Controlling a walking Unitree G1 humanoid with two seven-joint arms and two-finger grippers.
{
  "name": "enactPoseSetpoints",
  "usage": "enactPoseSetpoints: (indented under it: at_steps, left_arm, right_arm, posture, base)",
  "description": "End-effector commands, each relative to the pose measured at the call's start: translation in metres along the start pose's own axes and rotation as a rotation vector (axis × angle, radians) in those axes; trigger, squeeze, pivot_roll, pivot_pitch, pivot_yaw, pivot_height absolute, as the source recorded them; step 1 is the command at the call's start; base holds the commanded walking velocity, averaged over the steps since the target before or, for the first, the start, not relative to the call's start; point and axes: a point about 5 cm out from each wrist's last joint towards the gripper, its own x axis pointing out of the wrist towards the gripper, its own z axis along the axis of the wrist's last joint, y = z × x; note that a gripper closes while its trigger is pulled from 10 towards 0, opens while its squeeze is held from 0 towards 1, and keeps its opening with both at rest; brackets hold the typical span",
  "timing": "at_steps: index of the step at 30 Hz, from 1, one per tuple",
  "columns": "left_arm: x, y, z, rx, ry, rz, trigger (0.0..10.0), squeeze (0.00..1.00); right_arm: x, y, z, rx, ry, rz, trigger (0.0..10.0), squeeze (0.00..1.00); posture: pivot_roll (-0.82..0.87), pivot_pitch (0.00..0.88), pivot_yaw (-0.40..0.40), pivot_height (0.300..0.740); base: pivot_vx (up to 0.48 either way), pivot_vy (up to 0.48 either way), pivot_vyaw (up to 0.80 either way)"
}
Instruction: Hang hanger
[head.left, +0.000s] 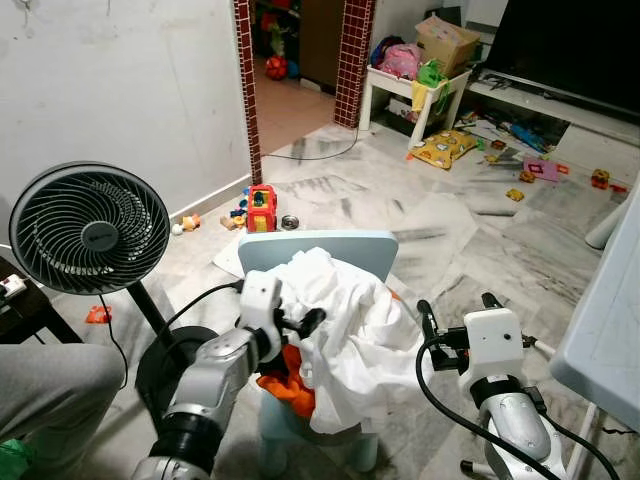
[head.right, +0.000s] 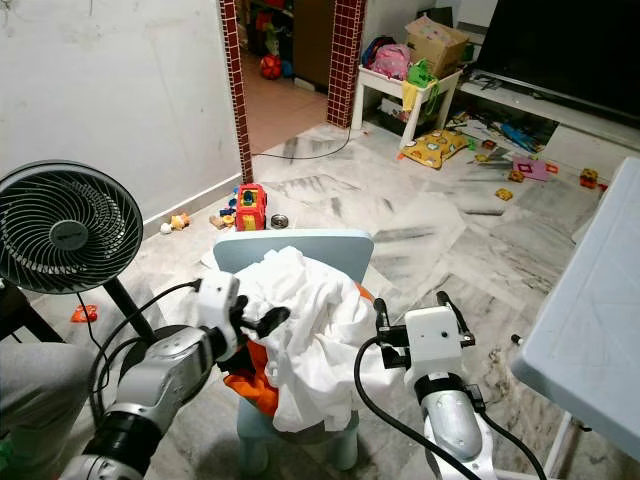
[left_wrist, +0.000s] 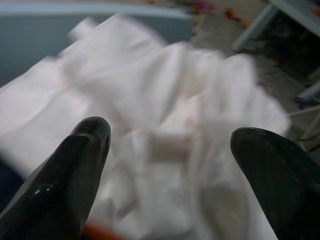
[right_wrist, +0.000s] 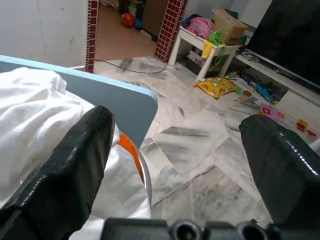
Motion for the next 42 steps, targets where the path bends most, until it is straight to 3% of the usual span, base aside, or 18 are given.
enactPoseSetpoints:
  at_steps: [1,6,11,15,16,19,21,24,27,42]
  left_arm:
    - [0.003,-0.006,0.010,0.051,-0.020,-0.029,10.0,0.00]
    - [0.004,-0.015,0.008,0.050,0.004,-0.084,10.0,0.00]
    - [0.008,-0.015,-0.021,0.128,0.182,-0.087,10.0,0.00]
    - [0.012,-0.012,-0.029,0.080,0.228,-0.064,10.0,0.00]
    - [0.013,-0.011,-0.029,0.084,0.228,-0.059,9.0,0.00]
    - [0.019,-0.009,-0.026,0.096,0.225,-0.058,0.0,0.00]
    - [0.019,-0.008,-0.025,0.098,0.227,-0.054,0.0,0.00]
    - [0.025,-0.010,-0.018,0.128,0.205,-0.067,0.0,0.00]
    - [0.030,-0.018,-0.016,0.147,0.194,-0.094,0.0,0.00]
    - [0.034,-0.021,-0.022,0.157,0.197,-0.100,0.0,0.00]
  right_arm:
    - [-0.001,-0.003,0.003,-0.010,-0.005,-0.001,10.0,0.00]
    - [-0.002,-0.003,0.002,-0.008,0.000,-0.004,10.0,0.00]
    - [-0.003,0.005,0.002,-0.008,0.010,0.043,10.0,0.00]
    - [-0.005,0.009,0.002,-0.015,0.016,0.073,10.0,0.00]
    - [-0.006,0.009,0.002,-0.014,0.017,0.074,10.0,0.00]
    - [-0.008,0.012,0.001,-0.004,0.025,0.096,10.0,0.00]
    - [-0.008,0.013,0.002,0.004,0.025,0.110,10.0,0.00]
    - [-0.014,0.024,0.000,0.038,0.065,0.236,10.0,0.00]
    - [-0.021,0.022,-0.007,0.004,0.120,0.306,10.0,0.00]
    - [-0.025,0.028,-0.009,-0.034,0.155,0.369,10.0,0.00]
  posture:
    - [0.01,0.000,-0.042,0.740]
    - [0.00,0.000,-0.038,0.740]
    - [0.00,0.000,-0.040,0.740]
    - [-0.02,0.000,-0.037,0.740]
    - [-0.02,0.000,-0.035,0.740]
    - [-0.02,0.000,-0.026,0.740]
    - [-0.02,0.000,-0.027,0.740]
    - [-0.03,0.000,-0.021,0.740]
    - [-0.03,0.000,-0.018,0.740]
    - [-0.04,0.000,-0.009,0.740]
  base:
    - [0.000,0.000,0.00]
    - [0.000,0.000,0.00]
    - [0.000,0.000,0.00]
    - [0.000,0.000,0.00]
    - [0.000,0.000,0.00]
    - [0.000,0.000,0.00]
    - [0.000,0.000,0.00]
    - [0.000,0.000,0.00]
    - [0.000,0.000,0.00]
    - [0.000,0.000,0.00]
